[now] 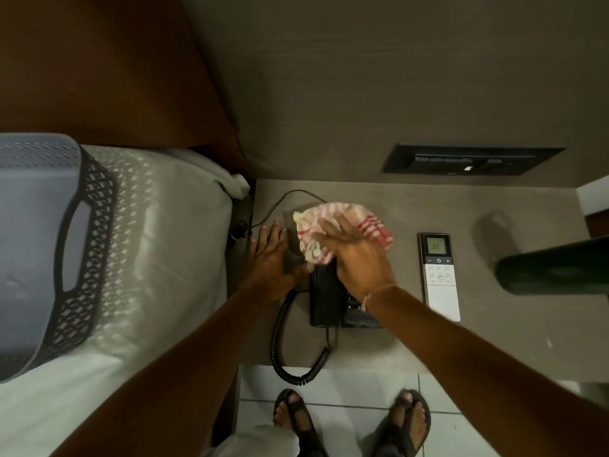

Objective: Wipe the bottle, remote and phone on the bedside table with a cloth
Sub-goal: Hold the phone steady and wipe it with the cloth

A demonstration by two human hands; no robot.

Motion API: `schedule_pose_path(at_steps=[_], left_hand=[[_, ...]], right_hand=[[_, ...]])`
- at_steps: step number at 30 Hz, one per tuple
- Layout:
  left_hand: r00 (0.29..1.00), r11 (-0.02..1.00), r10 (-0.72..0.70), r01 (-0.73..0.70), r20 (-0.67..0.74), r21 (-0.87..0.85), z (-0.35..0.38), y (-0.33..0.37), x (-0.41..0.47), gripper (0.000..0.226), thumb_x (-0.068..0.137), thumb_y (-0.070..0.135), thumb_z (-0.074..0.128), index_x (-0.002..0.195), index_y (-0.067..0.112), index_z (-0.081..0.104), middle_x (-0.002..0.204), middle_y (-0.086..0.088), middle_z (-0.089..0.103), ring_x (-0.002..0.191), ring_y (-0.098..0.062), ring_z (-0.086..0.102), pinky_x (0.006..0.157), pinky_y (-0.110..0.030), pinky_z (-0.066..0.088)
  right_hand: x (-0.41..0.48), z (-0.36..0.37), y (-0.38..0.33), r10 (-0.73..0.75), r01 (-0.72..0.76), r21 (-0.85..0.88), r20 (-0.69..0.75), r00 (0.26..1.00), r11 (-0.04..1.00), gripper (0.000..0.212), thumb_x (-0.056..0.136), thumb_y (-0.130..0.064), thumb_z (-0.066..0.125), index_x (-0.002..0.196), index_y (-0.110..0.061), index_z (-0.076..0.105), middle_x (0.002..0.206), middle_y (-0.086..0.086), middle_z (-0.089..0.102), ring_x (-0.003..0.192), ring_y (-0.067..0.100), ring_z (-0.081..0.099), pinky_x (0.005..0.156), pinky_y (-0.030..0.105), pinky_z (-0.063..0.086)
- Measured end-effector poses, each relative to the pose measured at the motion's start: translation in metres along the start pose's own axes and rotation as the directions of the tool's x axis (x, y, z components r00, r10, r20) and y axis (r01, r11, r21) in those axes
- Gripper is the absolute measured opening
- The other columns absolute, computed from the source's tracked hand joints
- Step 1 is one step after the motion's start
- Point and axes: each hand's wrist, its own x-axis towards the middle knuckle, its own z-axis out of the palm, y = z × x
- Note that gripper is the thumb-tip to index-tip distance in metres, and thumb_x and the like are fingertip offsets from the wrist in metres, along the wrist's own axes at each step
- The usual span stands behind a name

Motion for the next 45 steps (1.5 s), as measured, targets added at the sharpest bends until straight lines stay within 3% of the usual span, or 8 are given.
schedule_pose_path(at_steps=[7,9,16,23,28,32,39,45], left_hand=[[1.000,1.000,-0.015,0.015,0.006,-0.020,0.001,0.000,-0.003,0.107,0.080,0.079,0.040,0.159,0.016,0.003,0.168,-0.007,-0.010,0.153,-0.027,-0.017,0.124,-0.048,-0.008],[1.000,1.000,-0.023,0.023,-0.003,-0.002,0.004,-0.001,-0.003,0.105,0.082,0.079,0.039,0.159,0.017,0.002,0.168,-0.006,-0.011,0.152,-0.026,-0.018,0.123,-0.046,-0.009],[1.000,1.000,-0.030,0.030,-0.005,-0.009,0.006,-0.002,-0.001,0.110,0.076,0.083,0.033,0.159,0.017,0.004,0.168,-0.007,-0.008,0.153,-0.026,-0.016,0.123,-0.047,-0.007],[0.999,0.999,-0.045,0.045,-0.001,-0.005,0.004,0.001,-0.002,0.108,0.076,0.078,0.036,0.159,0.016,0.007,0.168,-0.008,-0.007,0.153,-0.028,-0.016,0.123,-0.048,-0.007],[0.999,0.999,-0.039,0.039,-0.013,-0.012,0.005,-0.001,-0.002,0.107,0.076,0.078,0.037,0.158,0.016,0.007,0.169,-0.008,-0.005,0.153,-0.028,-0.015,0.123,-0.047,-0.007],[0.999,0.999,-0.045,0.045,-0.016,-0.016,0.005,-0.001,-0.002,0.107,0.076,0.078,0.037,0.158,0.016,0.007,0.168,-0.008,-0.006,0.153,-0.027,-0.016,0.123,-0.046,-0.008],[0.999,0.998,-0.044,0.044,0.000,-0.038,0.004,0.000,-0.003,0.107,0.077,0.077,0.040,0.159,0.017,0.007,0.168,-0.007,-0.007,0.152,-0.027,-0.016,0.121,-0.044,-0.010],[0.998,0.998,-0.046,0.044,-0.034,-0.039,0.007,-0.001,-0.001,0.106,0.076,0.076,0.041,0.158,0.015,0.010,0.169,-0.008,-0.003,0.153,-0.027,-0.014,0.122,-0.046,-0.008]], right_hand=[[-0.136,0.041,-0.027,-0.043,0.066,0.253,-0.096,0.994,0.965,0.049,0.070,0.005,0.076,0.111,-0.019,0.069,0.114,0.004,0.070,0.105,0.029,0.067,0.095,0.035,0.048],[-0.151,0.040,-0.028,-0.087,0.113,0.185,-0.144,0.986,0.976,0.024,0.092,-0.012,0.055,0.106,-0.021,0.073,0.112,0.001,0.072,0.107,0.022,0.066,0.103,0.028,0.042],[-0.082,-0.028,0.023,0.129,-0.122,0.046,-0.231,0.964,0.991,0.059,0.073,-0.001,0.067,0.127,-0.024,0.059,0.138,0.002,0.055,0.123,0.025,0.055,0.071,0.036,0.060],[-0.030,-0.002,0.036,0.197,-0.173,-0.237,0.081,0.977,0.956,0.079,0.086,0.002,0.051,0.150,-0.032,0.020,0.161,-0.005,0.011,0.147,0.022,0.004,0.109,0.041,0.033],[-0.119,0.043,0.010,0.083,-0.100,-0.119,-0.139,0.987,0.988,0.058,0.078,0.004,0.058,0.133,-0.015,0.056,0.147,0.007,0.045,0.138,0.033,0.034,0.099,0.048,0.046],[-0.163,0.056,-0.003,0.000,-0.018,-0.184,-0.097,0.995,0.983,0.054,0.076,0.005,0.060,0.126,-0.016,0.062,0.133,0.005,0.060,0.141,0.026,0.021,0.090,0.043,0.052],[-0.104,-0.011,0.023,0.267,-0.212,0.220,-0.259,0.928,0.952,0.064,0.077,-0.002,0.063,0.134,-0.028,0.049,0.141,-0.003,0.050,0.122,0.023,0.056,0.083,0.026,0.051],[-0.009,-0.013,0.041,0.249,-0.250,0.004,-0.098,0.964,0.968,0.068,0.082,0.006,0.055,0.140,-0.028,0.046,0.155,-0.001,0.033,0.145,0.023,0.018,0.114,0.040,0.026]])
